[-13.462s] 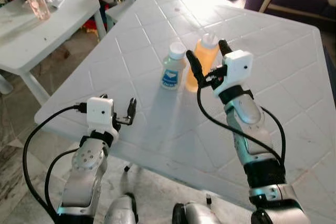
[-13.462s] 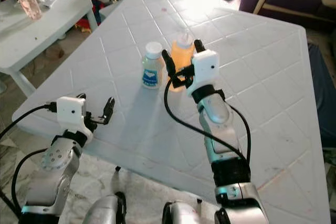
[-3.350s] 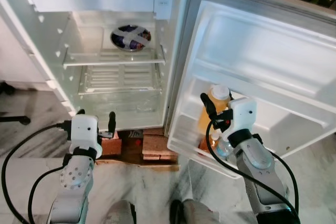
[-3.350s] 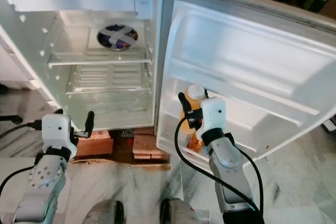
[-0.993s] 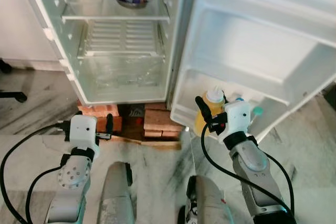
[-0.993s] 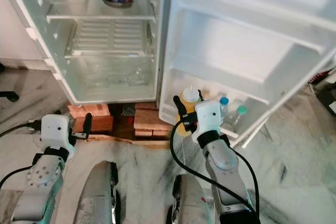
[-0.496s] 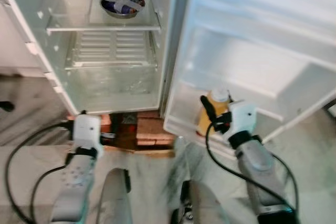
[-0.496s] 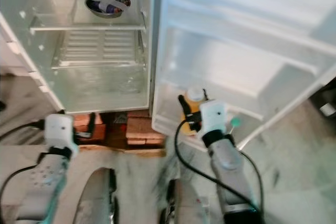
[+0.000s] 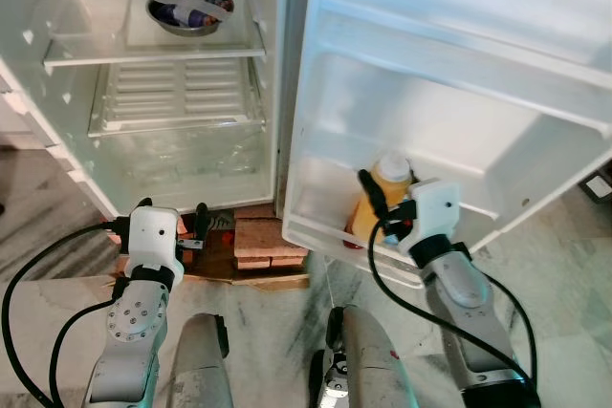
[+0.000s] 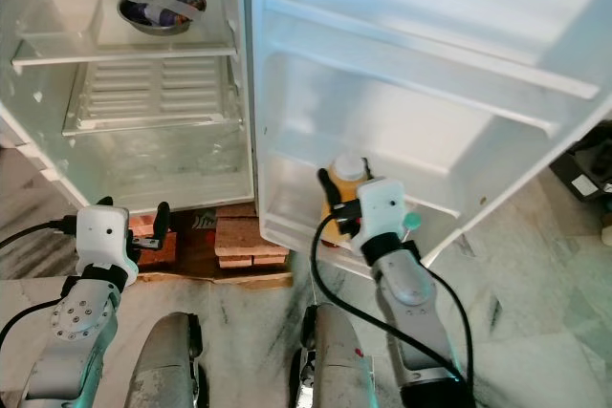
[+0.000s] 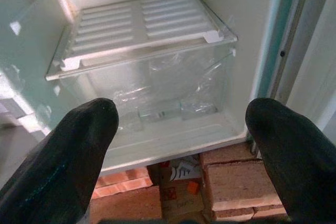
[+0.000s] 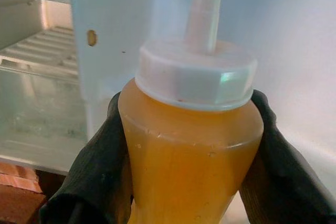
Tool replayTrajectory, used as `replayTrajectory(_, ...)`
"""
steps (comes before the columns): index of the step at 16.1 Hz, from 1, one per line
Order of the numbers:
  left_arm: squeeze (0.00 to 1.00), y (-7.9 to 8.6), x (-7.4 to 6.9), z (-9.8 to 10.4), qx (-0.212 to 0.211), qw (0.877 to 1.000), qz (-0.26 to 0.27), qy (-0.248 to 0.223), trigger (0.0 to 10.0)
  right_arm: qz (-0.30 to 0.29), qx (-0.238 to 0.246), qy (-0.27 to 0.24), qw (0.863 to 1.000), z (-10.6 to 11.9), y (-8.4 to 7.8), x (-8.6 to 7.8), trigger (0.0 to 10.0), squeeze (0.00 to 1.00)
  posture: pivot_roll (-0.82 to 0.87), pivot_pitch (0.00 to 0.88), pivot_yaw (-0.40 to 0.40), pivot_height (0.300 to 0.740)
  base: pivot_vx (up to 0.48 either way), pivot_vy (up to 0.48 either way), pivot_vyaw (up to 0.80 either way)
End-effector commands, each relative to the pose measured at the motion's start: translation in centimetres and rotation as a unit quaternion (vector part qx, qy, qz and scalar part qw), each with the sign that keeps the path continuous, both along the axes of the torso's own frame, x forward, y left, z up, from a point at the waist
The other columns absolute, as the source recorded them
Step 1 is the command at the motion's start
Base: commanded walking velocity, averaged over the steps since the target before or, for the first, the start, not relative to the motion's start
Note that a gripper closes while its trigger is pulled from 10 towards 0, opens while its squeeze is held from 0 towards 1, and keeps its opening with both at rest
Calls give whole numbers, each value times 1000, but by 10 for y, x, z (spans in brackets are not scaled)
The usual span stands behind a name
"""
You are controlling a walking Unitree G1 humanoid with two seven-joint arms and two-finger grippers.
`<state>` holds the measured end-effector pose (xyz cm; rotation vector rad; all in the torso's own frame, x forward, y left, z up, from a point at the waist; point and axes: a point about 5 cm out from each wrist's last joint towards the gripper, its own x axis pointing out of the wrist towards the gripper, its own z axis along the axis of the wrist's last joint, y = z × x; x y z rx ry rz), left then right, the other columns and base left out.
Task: Restocking fridge
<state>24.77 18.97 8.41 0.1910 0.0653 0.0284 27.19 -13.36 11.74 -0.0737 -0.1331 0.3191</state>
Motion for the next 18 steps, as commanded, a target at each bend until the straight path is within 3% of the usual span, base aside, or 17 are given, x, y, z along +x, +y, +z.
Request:
replayTrajectory(1,0,1,-3,-3,0,1000,0,7,10000,-3,1,-8,1000,3,-3,1,10000,0,90,163,-88,624,285,0,0)
replayTrajectory(5,0,0,-2,-3,-1,1000,-3,5,10000,-2,1,-7,1000,4,-2,1,10000,0,90,162,-88,624,295,0,0)
replayTrajectory(9,0,-1,-2,-4,-2,1000,-1,5,10000,4,1,-5,1000,3,-2,2,10000,0,96,160,-90,620,0,0,0)
replayTrajectory(18,0,-2,-2,-2,-1,1000,3,3,10000,28,-2,0,1000,0,4,1,10000,0,95,167,-88,543,0,0,0)
